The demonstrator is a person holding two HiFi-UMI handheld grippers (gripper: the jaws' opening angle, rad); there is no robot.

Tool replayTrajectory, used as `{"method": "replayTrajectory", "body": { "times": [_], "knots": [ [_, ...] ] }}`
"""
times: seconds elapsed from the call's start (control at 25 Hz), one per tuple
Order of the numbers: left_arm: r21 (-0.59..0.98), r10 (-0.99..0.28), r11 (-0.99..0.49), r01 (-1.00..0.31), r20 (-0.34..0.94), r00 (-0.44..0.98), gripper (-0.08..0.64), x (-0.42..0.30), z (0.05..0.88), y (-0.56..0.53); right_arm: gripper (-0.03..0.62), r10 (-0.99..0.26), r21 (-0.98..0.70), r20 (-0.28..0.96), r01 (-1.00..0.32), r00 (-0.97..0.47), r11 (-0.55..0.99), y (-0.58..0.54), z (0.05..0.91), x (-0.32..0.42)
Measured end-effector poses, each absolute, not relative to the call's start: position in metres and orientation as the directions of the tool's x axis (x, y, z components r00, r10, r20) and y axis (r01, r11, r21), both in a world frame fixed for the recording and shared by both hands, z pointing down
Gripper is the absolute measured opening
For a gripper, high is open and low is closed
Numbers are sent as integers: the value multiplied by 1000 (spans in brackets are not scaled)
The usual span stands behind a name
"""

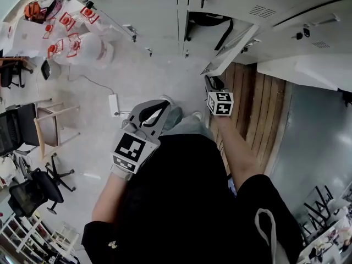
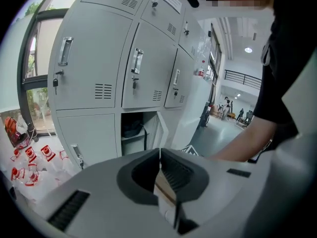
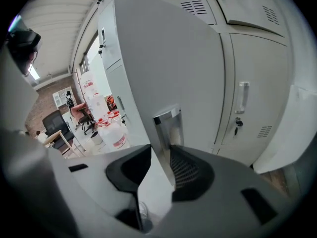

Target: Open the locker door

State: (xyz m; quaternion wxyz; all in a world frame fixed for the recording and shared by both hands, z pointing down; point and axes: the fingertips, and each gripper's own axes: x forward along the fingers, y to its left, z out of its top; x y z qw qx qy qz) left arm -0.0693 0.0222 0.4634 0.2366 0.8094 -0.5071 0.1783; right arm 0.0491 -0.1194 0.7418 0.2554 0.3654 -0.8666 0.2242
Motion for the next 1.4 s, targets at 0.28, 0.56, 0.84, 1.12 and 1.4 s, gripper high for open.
{"method": "replayTrajectory", "body": {
  "times": [0.28,0.56,0.84,1.12,1.4],
  "knots": [
    [211,-713,-418,-884,526,463,26,-25,461,23,83,-552,-225,621,-802,-556,554,-104,744,103],
    [219,-689,-465,-858,519,506,26,16,457,19,74,-574,-232,654,-853,-492,467,-103,745,159],
    [221,-671,-496,-840,516,532,26,43,453,11,61,-597,-218,675,-890,-434,402,-111,745,199],
    [215,-652,-535,-817,510,561,26,60,450,0,54,-605,-214,677,-899,-419,383,-109,732,221],
    [214,-624,-594,-776,487,612,26,62,445,-14,52,-611,-227,638,-873,-468,432,-94,670,220]
  ]
}}
